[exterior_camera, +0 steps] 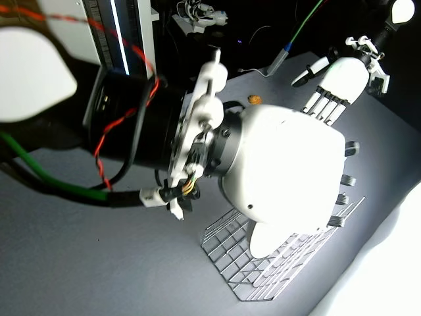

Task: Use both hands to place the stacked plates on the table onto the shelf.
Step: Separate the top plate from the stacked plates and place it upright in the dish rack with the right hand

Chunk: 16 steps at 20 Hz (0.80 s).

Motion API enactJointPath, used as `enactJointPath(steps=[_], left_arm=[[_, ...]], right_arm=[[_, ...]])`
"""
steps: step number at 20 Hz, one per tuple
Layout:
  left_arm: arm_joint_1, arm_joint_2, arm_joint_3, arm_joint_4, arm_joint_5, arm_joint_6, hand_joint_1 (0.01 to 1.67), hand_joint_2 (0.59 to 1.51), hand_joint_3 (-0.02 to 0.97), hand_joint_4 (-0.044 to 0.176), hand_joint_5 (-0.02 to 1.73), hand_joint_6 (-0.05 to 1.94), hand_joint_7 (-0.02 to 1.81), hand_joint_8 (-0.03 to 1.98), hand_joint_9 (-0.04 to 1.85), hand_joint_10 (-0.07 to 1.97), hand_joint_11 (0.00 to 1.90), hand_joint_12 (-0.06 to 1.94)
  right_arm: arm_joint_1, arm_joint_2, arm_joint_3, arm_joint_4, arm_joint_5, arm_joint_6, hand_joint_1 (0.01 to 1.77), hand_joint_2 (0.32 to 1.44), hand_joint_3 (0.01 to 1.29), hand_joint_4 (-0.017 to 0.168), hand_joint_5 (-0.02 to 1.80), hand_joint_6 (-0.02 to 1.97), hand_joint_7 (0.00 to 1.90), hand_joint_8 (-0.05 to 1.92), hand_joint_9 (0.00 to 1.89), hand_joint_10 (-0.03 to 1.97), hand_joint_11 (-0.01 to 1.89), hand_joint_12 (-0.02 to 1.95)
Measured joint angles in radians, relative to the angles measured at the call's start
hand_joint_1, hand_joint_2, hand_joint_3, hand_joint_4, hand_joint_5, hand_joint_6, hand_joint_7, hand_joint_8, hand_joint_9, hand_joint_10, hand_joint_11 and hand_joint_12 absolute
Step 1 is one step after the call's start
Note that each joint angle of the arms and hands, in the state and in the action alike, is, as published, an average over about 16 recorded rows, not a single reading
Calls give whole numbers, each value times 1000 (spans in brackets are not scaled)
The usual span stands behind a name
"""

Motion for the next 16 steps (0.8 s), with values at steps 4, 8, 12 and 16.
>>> enactJointPath(steps=[4, 8, 12, 16], left_arm=[[17, -2, 0, -1, 6, 3, 23, 1158, 3, 4, 20, 19, 17, -6, 21, 11, 15, -4], [37, -5, 2, -3, 13, 7, 23, 1157, 3, 3, 20, 19, 17, -6, 21, 11, 16, -4], [55, -9, 5, -3, 19, 12, 23, 1158, 3, 2, 19, 19, 16, -6, 21, 11, 16, -4], [67, -13, 8, -5, 22, 16, 23, 1159, 4, 2, 20, 19, 17, -6, 21, 11, 16, -4]], right_arm=[[-14, -16, 43, -38, 49, 72, 1212, 998, 10, -1, 1018, 841, 1186, 573, 1321, 5, 948, 1050], [-22, -36, 86, -75, 70, 157, 1214, 996, 10, 0, 1019, 837, 1181, 593, 1318, 5, 948, 1062], [-28, -60, 125, -106, 64, 225, 1216, 996, 10, 1, 1019, 837, 1177, 603, 1312, 5, 948, 1061], [-35, -89, 165, -120, 57, 253, 1216, 997, 11, 0, 1007, 856, 1161, 617, 1313, 4, 947, 1082]])
